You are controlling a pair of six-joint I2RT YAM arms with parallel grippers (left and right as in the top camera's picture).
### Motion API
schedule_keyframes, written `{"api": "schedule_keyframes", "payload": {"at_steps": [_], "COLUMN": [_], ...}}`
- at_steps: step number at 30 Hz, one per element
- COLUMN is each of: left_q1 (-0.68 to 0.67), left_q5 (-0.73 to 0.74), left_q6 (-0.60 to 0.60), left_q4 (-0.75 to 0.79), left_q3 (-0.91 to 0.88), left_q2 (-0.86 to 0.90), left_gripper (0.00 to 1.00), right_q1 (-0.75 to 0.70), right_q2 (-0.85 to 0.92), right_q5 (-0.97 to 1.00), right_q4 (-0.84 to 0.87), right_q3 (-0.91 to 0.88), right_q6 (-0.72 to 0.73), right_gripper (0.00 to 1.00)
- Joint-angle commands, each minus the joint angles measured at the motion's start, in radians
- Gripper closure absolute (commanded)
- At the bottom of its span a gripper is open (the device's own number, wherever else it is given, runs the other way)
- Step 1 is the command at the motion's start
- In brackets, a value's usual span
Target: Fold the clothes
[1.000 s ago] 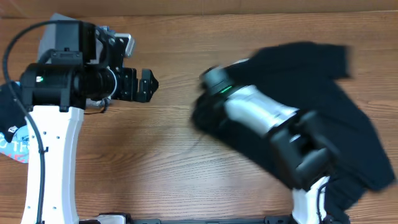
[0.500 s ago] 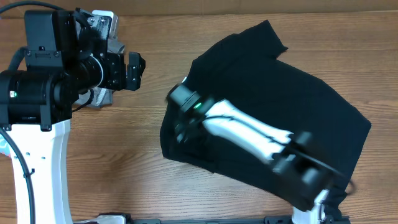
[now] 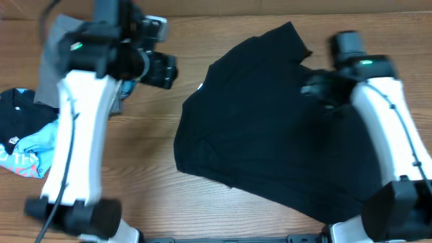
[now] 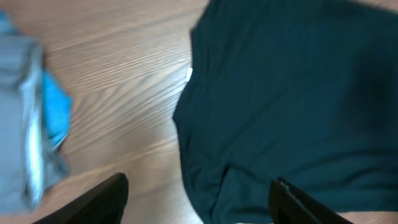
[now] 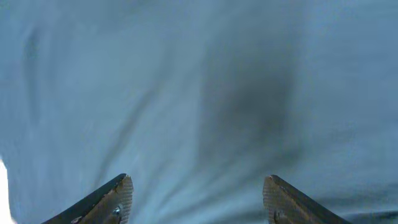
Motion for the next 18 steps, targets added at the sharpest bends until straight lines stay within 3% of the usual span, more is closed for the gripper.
{"api": "schedule_keyframes", "payload": {"at_steps": [1,8,18], "left_q1": [-0.047,-0.113,-0.146], "left_q5": [-0.005,-0.024,-0.035], "left_q6": [0.058,0.073,0.084], "left_q4": [0.051,0.300,0.635], "left_q3": [0.013,0.013,0.013], "left_q2": [0.116,0.357,0.605], "left_gripper": [0.27,0.17,0.21], "right_q1": [-0.121,-0.231,-0.231], "right_q2": [0.011,0.013,0.013], "right_q5": [-0.154,-0.334,-0.333], "right_q4": [0.011,0.033,-0.018], "right_q3": [-0.028,-0.032,-0.033], "right_q6": [-0.090,-0.446,-0.470], "right_gripper": [0.30,0.24,0.23]}}
